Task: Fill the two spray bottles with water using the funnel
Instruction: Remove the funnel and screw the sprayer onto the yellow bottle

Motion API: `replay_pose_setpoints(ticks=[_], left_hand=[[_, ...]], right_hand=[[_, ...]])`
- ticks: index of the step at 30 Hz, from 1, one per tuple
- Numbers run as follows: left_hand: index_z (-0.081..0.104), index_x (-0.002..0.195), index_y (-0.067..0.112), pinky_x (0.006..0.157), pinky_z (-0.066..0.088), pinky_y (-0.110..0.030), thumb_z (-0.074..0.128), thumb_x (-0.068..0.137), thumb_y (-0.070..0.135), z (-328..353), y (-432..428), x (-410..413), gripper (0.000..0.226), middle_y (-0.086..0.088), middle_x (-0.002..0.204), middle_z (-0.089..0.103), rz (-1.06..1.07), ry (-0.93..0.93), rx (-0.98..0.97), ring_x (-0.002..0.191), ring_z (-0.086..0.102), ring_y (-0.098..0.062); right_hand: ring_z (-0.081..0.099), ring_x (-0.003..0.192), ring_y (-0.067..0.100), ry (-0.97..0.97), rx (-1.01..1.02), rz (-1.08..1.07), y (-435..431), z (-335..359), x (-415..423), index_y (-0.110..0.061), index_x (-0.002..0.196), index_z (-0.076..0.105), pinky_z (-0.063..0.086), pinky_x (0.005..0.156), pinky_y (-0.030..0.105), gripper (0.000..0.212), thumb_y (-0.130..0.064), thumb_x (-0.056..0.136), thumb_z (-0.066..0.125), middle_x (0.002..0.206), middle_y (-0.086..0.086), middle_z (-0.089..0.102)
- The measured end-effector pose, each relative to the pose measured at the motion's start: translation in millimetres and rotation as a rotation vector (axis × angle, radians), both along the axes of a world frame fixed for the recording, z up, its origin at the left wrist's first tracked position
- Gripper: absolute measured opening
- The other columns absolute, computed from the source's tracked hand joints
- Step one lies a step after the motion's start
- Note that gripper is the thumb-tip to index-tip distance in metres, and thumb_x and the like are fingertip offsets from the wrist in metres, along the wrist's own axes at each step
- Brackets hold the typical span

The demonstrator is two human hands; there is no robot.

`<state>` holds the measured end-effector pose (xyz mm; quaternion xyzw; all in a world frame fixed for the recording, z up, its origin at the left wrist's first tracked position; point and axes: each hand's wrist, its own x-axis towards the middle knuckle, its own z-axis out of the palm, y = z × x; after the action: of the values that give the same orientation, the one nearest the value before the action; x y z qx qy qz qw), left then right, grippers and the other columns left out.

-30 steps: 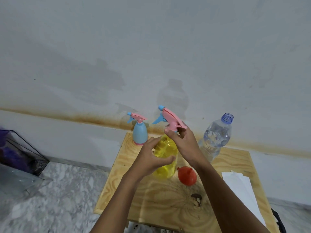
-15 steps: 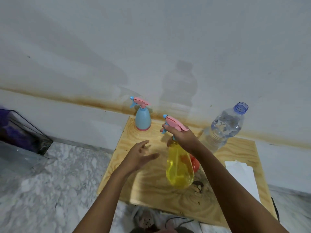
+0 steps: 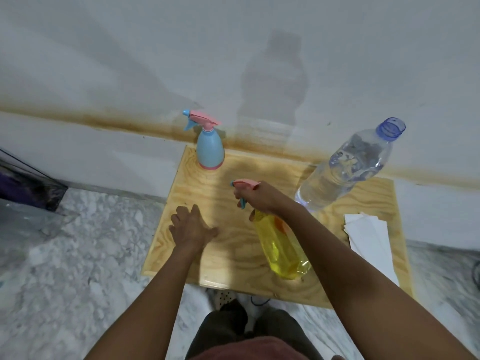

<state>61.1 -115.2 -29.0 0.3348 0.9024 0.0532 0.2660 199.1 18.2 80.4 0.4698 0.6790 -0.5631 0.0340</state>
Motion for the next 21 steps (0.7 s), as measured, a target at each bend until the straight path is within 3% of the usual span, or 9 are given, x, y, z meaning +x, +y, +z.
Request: replay_pose_setpoints(ticks=[3,7,12,16,19,21], left_hand=[[0.037,0.144,0.023,0.105,0.034,-0.046,0.075,0.065,0.070,-3.4,-0.3,-1.4,0.100,-0.013,0.148,0.025,-0.004,0.010,-0.003,0.132,0.028,-0.036],[0.035,0.145,0.023,0.104,0.034,-0.046,0.074,0.064,0.072,-6.7,-2.1,-2.5,0.103,-0.013,0.148,0.025,-0.012,0.015,0.010,0.131,0.029,-0.036],[0.034,0.147,0.022,0.104,0.033,-0.044,0.074,0.065,0.071,-7.0,-3.4,-1.9,0.104,-0.013,0.148,0.025,-0.007,0.010,0.025,0.131,0.028,-0.035],[0.034,0.146,0.022,0.104,0.033,-0.042,0.074,0.066,0.070,-5.7,-2.7,-0.9,0.102,-0.013,0.147,0.025,-0.001,0.009,0.030,0.131,0.027,-0.035],[0.035,0.146,0.023,0.106,0.032,-0.042,0.076,0.066,0.068,-6.0,-2.6,-0.8,0.101,-0.012,0.148,0.024,0.006,0.004,0.031,0.132,0.027,-0.034],[0.035,0.146,0.023,0.106,0.032,-0.041,0.076,0.066,0.068,-6.6,-2.7,-1.0,0.101,-0.011,0.148,0.024,0.011,-0.002,0.034,0.132,0.026,-0.033]], right_hand=[[0.063,0.065,0.018,-0.036,-0.038,-0.005,1.6,-6.3,-7.6,-0.011,0.117,0.064,0.055,0.049,0.030,0.030,-0.030,0.094,0.057,0.086,0.006,0.068],[0.067,0.075,0.021,-0.048,-0.042,0.003,4.3,-11.1,-12.8,-0.006,0.112,0.067,0.062,0.067,0.043,0.032,-0.030,0.093,0.056,0.087,0.009,0.069],[0.066,0.074,0.018,-0.028,-0.006,-0.002,3.4,-10.6,-12.4,-0.006,0.114,0.065,0.058,0.063,0.036,0.032,-0.028,0.094,0.051,0.085,0.008,0.069],[0.065,0.080,0.016,-0.035,0.077,0.054,3.1,-7.9,-11.3,-0.010,0.117,0.065,0.056,0.074,0.037,0.035,-0.031,0.096,0.047,0.094,0.007,0.072],[0.060,0.067,0.010,-0.041,0.084,0.044,3.8,-8.6,-12.5,-0.012,0.116,0.065,0.052,0.060,0.029,0.034,-0.032,0.095,0.048,0.088,0.003,0.070],[0.065,0.074,0.013,-0.030,0.066,0.038,3.3,-8.9,-13.0,-0.011,0.118,0.065,0.052,0.059,0.027,0.035,-0.032,0.096,0.048,0.090,0.006,0.070]])
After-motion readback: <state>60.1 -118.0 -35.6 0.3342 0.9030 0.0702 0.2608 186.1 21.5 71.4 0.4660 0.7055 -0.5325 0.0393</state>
